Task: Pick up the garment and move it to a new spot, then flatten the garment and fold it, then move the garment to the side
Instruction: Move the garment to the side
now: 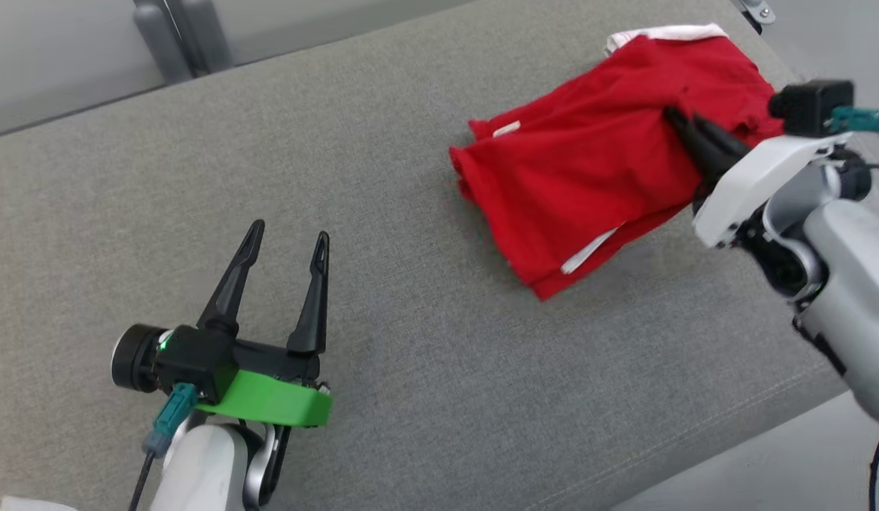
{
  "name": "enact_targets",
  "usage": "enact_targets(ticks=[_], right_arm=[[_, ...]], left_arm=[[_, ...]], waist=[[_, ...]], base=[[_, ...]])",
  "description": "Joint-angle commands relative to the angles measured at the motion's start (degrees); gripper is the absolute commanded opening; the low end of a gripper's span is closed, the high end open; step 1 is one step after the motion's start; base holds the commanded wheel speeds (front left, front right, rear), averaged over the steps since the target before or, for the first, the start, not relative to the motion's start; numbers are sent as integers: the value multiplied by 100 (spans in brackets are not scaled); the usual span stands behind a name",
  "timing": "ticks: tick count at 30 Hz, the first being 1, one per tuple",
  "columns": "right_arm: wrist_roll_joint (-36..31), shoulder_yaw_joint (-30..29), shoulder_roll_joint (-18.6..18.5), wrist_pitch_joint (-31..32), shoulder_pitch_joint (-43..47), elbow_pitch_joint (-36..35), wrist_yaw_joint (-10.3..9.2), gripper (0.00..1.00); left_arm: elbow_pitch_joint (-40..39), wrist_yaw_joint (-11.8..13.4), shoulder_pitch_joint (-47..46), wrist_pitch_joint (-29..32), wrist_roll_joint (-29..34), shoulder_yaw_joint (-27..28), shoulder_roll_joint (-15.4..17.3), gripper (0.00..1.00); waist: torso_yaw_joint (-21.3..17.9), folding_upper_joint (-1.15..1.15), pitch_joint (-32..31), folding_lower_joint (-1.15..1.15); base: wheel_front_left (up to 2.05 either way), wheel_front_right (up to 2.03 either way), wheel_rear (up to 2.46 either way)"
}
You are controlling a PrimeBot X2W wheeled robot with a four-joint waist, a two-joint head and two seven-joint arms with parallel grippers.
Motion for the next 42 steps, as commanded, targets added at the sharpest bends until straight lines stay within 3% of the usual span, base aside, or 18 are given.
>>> enact_targets(ticks=[1,18,26,27,28,29,35,42], right_arm=[[143,39,-106,-86,-224,59,1,0],[1089,542,-1824,-269,-1640,999,1,0],[1176,592,-2056,-506,-1782,2126,0,0],[1154,588,-2022,-551,-1807,2322,0,14],[1162,580,-1977,-550,-1817,2507,0,39],[1125,613,-1919,-507,-1814,2708,0,100],[827,741,-1713,-670,-1993,3708,0,100],[356,1002,-1530,-1333,-2150,3609,-2,100]], left_arm=[[30,-11,-169,-12,81,-31,73,100],[138,-42,-976,17,129,-378,241,100],[208,-8,-1061,6,60,-427,273,100],[222,0,-1052,2,49,-421,274,100],[233,9,-1051,-1,35,-410,275,100],[240,12,-1044,-5,18,-397,272,100],[251,73,-859,-12,-46,-322,227,100],[33,220,-389,-15,-234,98,197,100]], waist=[[-55,0,511,0],[663,0,1886,0],[926,0,2010,0],[961,0,1990,0],[990,0,1967,0],[1021,0,1932,0],[1197,0,1564,0],[1351,0,791,0]], base=[[0,0,0],[0,0,0],[0,0,0],[0,0,0],[0,0,0],[0,0,0],[0,0,0],[0,0,0]])
